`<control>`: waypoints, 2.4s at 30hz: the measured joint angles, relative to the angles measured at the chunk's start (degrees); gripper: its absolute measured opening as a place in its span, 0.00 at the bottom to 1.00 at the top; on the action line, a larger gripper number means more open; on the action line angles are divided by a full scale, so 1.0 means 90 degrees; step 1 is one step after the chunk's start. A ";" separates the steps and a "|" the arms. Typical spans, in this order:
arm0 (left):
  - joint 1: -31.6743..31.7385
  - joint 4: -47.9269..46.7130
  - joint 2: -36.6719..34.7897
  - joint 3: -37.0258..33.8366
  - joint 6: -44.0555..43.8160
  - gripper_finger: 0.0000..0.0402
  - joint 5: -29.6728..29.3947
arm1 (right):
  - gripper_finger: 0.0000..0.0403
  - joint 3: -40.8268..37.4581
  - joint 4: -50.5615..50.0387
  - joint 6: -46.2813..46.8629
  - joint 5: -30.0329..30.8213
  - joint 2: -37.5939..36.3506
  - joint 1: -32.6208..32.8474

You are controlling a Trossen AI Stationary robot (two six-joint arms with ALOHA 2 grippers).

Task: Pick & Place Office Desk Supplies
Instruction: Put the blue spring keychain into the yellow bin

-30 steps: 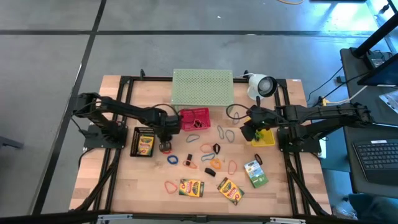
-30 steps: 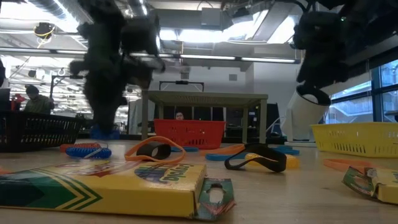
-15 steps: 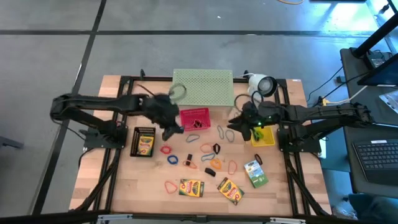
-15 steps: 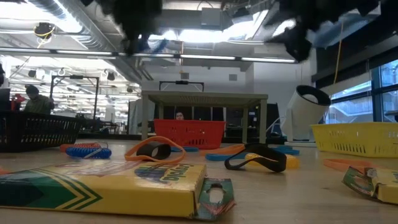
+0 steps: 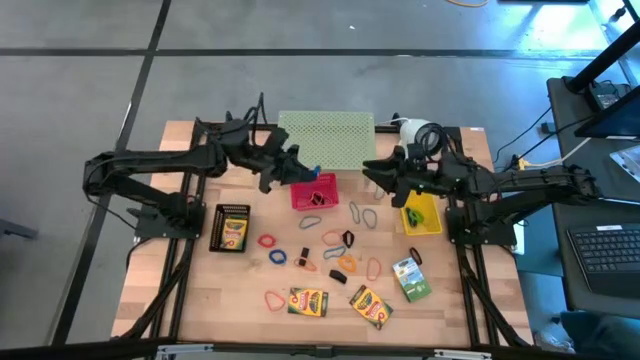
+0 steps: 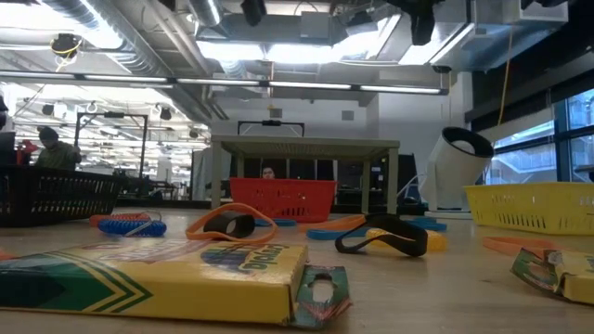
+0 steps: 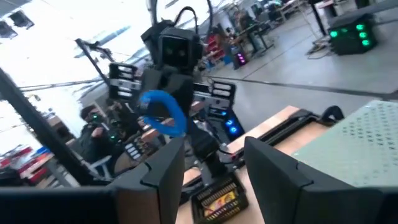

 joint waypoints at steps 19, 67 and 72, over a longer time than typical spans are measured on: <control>-0.0011 0.2015 0.1245 -0.0005 -0.1249 0.01 0.0044 | 0.42 0.0723 0.0412 0.0152 -0.0081 0.1422 -0.0002; 0.0047 0.2217 0.1192 -0.0002 -0.1346 0.07 0.0052 | 0.03 0.1407 0.0417 -0.0167 -0.0455 0.2080 -0.0001; 0.0132 0.2217 0.1192 -0.0002 -0.1464 0.16 0.0068 | 0.03 0.1407 0.0389 -0.0129 -0.0455 0.2080 -0.0002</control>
